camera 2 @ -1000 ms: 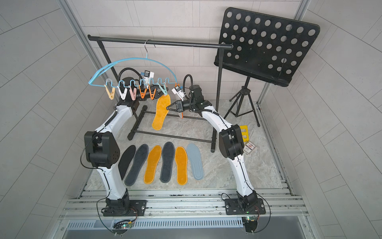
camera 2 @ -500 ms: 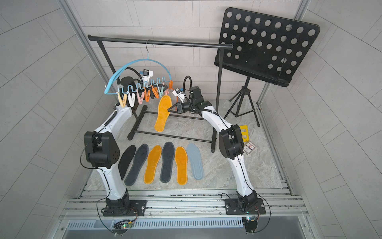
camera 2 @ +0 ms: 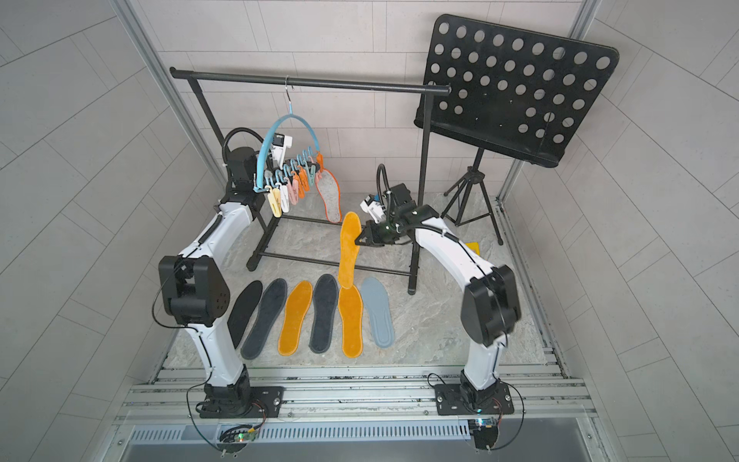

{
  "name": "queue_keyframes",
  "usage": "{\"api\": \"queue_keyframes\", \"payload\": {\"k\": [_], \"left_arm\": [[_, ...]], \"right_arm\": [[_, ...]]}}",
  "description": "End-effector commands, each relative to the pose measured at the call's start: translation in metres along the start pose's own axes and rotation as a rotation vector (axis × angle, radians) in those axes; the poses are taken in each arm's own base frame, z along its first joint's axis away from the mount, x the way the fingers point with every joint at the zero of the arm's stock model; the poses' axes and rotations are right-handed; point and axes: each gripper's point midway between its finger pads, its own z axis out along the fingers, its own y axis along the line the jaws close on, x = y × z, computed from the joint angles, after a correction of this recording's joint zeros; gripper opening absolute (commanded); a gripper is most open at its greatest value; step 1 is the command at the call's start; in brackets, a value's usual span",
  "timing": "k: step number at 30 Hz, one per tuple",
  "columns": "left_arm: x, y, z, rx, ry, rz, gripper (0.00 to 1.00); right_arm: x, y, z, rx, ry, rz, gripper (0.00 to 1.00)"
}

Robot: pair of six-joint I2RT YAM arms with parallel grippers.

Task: Take the shoe insoles off the hanger
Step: Place the insole at the center of the board.

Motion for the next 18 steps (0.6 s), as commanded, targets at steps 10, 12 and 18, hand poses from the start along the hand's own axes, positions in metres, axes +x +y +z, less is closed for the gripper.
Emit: {"api": "queue_keyframes", "payload": {"k": [10, 12, 18], "left_arm": [[0.017, 0.017, -0.007, -0.070, 0.050, -0.049, 0.00], [0.016, 0.017, -0.007, -0.069, 0.047, -0.051, 0.00], [0.021, 0.018, -0.007, -0.066, 0.056, -0.055, 0.00]], "right_arm": [[0.190, -0.088, -0.128, 0.483, 0.115, 0.448, 0.00], [0.201, -0.105, -0.136, 0.542, 0.111, 0.503, 0.00], [0.184, -0.133, -0.104, 0.514, 0.138, 0.572, 0.00]]}}
